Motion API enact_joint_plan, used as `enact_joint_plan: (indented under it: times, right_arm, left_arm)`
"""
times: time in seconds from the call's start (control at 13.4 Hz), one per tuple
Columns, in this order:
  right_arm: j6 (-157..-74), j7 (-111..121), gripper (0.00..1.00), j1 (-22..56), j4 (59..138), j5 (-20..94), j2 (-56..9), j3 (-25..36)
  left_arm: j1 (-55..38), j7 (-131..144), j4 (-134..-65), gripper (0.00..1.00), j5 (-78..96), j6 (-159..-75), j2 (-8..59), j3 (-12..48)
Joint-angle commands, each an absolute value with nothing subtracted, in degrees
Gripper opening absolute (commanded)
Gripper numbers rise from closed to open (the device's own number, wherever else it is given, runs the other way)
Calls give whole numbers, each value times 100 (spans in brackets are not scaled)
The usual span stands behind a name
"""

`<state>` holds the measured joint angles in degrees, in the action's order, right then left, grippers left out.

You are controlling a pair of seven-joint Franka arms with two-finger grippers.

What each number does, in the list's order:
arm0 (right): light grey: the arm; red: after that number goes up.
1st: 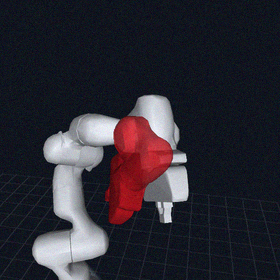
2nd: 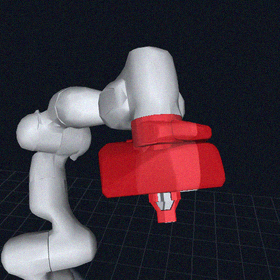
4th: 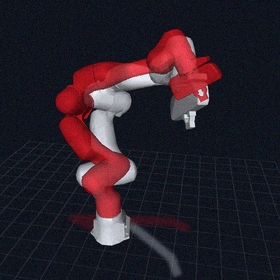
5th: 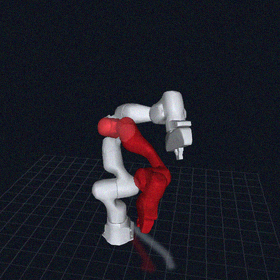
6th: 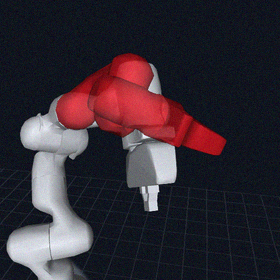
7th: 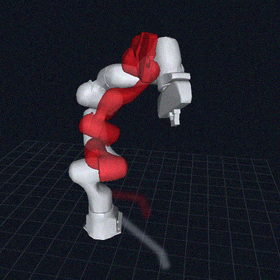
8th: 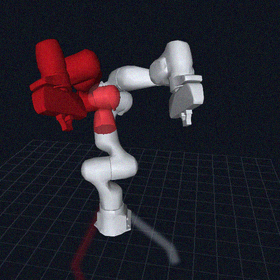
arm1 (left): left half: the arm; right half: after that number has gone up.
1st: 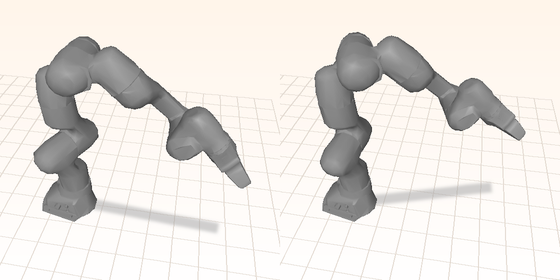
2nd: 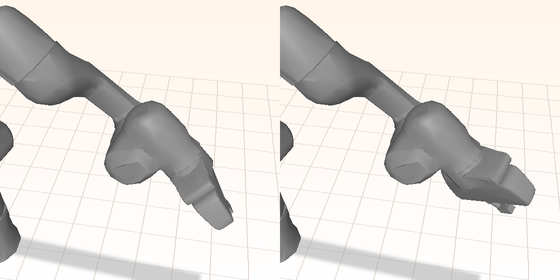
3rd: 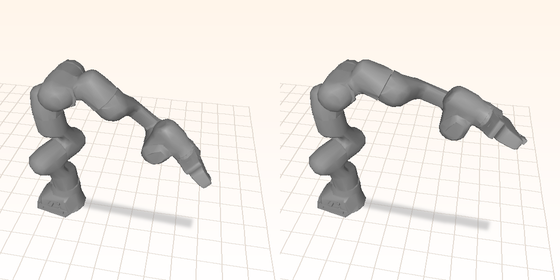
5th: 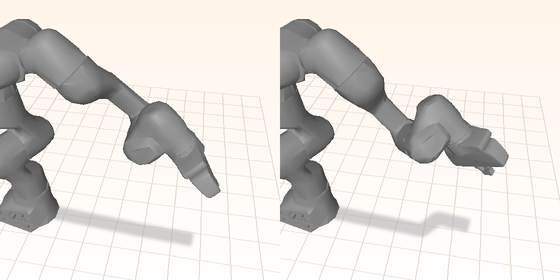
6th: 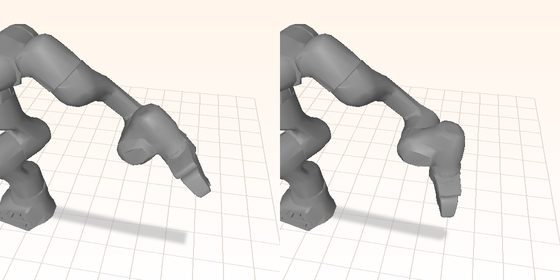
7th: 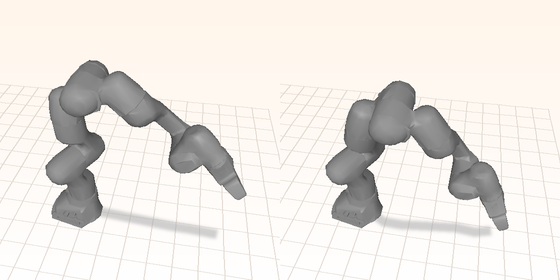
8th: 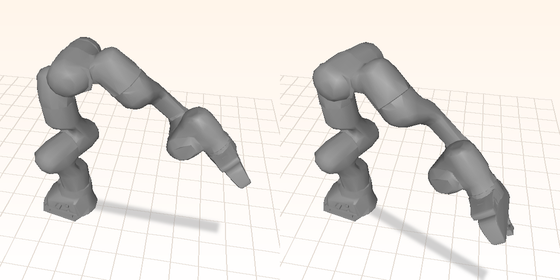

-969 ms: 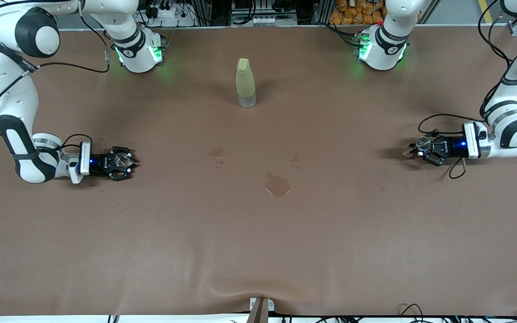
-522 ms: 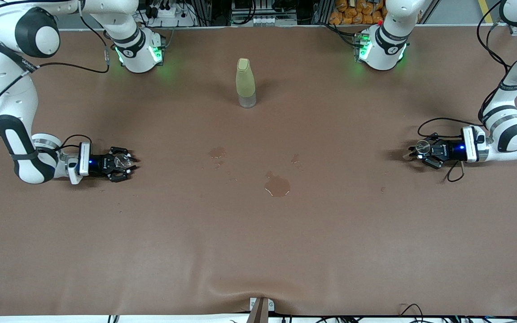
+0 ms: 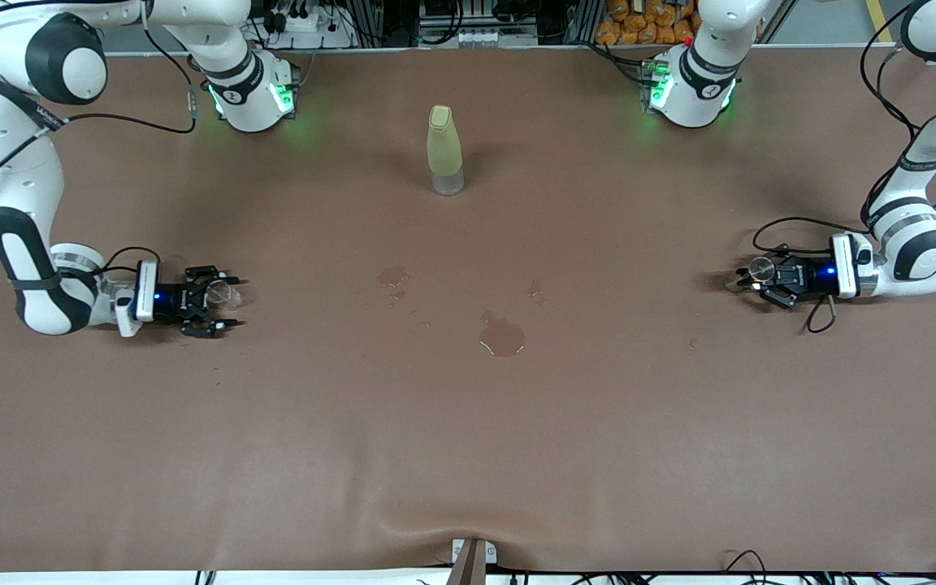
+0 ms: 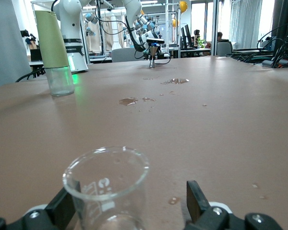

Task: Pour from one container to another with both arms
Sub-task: 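Set the beaker and jigger down and open both grippers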

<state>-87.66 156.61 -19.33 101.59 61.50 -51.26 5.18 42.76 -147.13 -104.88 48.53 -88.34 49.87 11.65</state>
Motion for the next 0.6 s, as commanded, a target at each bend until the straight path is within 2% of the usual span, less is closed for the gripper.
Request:
enact_joint_plan:
  times: [0.0, 0.07, 0.22, 0.3, 0.37, 0.52]
  right_arm:
    - [-8552, 15761, 100, -2162, 9836, 5986, -5063, 483]
    - [-8526, 15533, 100, -2206, 9722, 5829, -5028, 492]
    - [-8429, 15023, 100, -2250, 9520, 5521, -4835, 527]
    - [-8429, 14786, 100, -2233, 9440, 5415, -4747, 667]
    - [-8429, 14487, 100, -2215, 9405, 5318, -4607, 729]
    - [-8437, 13506, 100, -2127, 9404, 4950, -4134, 852]
  left_arm:
    - [4333, -14739, -10345, 39, 4711, -8684, 5063, 1204]
    - [4333, -14748, -10336, 56, 4702, -8684, 5063, 1204]
    - [4342, -14739, -10310, 77, 4693, -8684, 5045, 1204]
    - [4333, -14713, -10283, 92, 4685, -8684, 5045, 1204]
    - [4342, -14687, -10231, 100, 4615, -8684, 5036, 1195]
    - [4385, -14643, -10065, 100, 4588, -8684, 5010, 1187]
